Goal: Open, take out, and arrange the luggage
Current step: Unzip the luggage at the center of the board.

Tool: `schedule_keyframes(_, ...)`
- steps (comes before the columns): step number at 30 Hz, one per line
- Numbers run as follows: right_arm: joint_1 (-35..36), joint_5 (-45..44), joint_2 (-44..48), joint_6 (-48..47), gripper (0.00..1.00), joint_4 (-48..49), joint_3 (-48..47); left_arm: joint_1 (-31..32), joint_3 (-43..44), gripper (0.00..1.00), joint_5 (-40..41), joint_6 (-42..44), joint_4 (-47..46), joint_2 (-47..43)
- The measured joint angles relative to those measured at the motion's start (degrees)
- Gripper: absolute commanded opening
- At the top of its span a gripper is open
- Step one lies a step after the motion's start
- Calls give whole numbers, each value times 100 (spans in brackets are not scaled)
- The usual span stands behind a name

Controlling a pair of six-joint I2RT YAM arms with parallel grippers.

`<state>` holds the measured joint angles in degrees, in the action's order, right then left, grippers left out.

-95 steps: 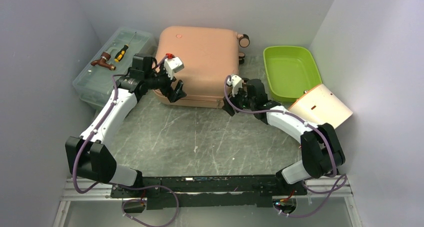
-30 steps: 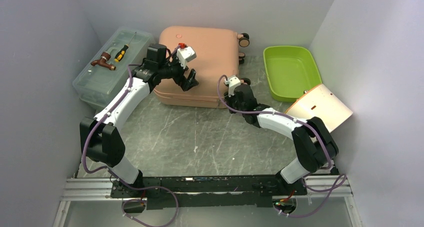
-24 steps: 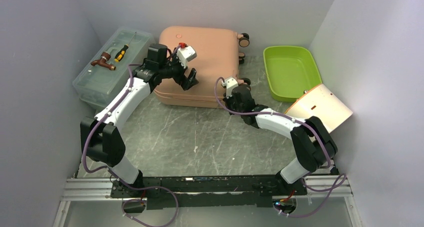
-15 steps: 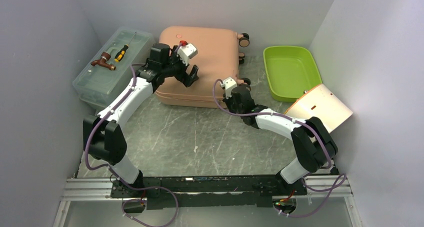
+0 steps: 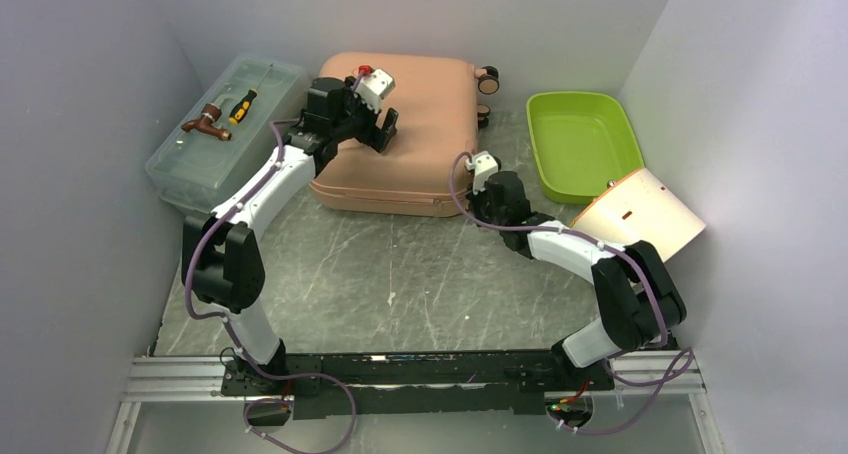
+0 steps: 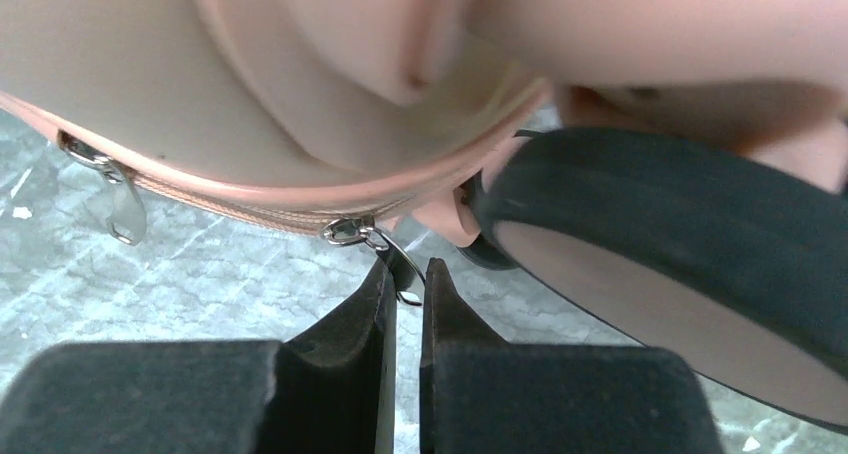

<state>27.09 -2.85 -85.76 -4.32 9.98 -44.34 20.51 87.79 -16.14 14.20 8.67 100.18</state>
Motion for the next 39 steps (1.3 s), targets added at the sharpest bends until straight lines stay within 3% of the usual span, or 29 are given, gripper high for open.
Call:
schedule_keyframes(15,-815,1285,50,638,0,546,271,-28,-140,78,304,7,-361,4)
schedule_keyframes(20,-1108,1449,-251,935,0,551,-7,-33,-258,77,291,7,-448,-68)
schedule_keyframes(26,-1523,2243,-654,1513,0,577,-293,-35,-354,76,291,11,-483,-149)
schedule_keyframes(39,-2035,3101,-1650,981,0,-376,-1703,-63,-529,76,184,105,-461,-341)
